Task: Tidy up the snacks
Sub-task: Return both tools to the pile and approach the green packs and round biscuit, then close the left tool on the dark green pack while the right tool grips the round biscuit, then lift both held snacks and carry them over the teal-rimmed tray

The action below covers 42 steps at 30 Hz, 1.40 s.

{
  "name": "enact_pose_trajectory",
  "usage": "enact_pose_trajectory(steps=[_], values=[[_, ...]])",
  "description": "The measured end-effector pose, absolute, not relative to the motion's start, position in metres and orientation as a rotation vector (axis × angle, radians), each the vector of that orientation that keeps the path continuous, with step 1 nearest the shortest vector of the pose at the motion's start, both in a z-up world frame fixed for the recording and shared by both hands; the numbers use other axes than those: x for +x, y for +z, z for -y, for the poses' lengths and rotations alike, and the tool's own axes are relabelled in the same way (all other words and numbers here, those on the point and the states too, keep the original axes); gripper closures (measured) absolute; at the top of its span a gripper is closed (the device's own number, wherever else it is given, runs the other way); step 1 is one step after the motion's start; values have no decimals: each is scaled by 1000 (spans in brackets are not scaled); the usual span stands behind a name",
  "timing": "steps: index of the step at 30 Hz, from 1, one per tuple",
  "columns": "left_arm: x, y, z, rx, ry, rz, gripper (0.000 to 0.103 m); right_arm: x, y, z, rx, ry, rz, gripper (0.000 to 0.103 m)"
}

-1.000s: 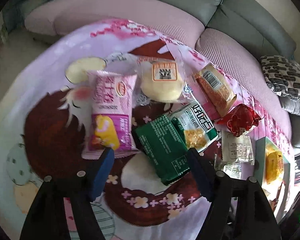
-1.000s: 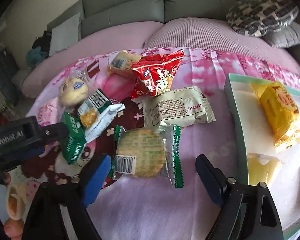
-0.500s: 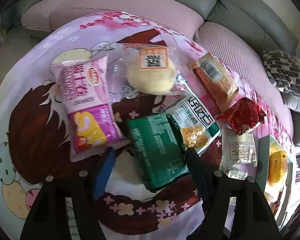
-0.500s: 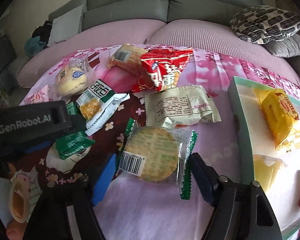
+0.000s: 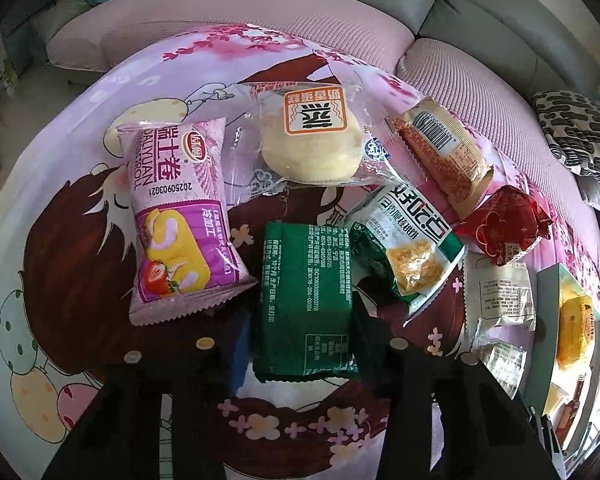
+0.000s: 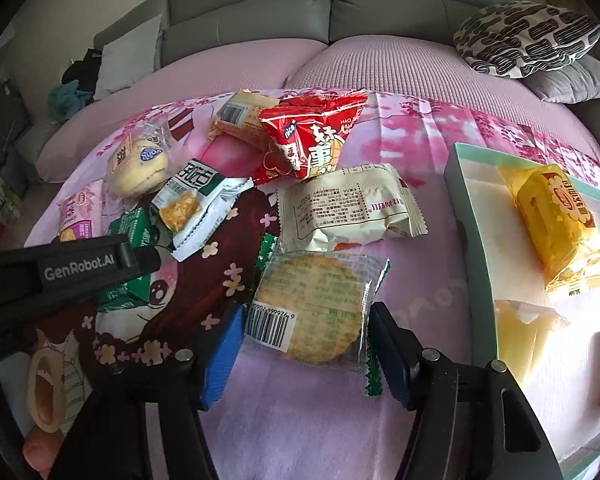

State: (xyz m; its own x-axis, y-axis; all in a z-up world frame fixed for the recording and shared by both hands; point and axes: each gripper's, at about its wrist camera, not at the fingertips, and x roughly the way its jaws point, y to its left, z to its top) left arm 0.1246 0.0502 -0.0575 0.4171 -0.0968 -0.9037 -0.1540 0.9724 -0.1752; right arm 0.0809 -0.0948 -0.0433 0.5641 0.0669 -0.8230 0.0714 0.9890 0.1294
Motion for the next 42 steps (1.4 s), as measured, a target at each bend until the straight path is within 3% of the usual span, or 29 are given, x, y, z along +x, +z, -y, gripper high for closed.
enact_pose_trajectory(steps=[24,42], values=[[113,-50,-44,-240,36,-1133,61,59,-20,113,191,-29,-929,43],[93,-2,-21,-208,-5,-1000,61,37,28,150,259,-24,-780,43]])
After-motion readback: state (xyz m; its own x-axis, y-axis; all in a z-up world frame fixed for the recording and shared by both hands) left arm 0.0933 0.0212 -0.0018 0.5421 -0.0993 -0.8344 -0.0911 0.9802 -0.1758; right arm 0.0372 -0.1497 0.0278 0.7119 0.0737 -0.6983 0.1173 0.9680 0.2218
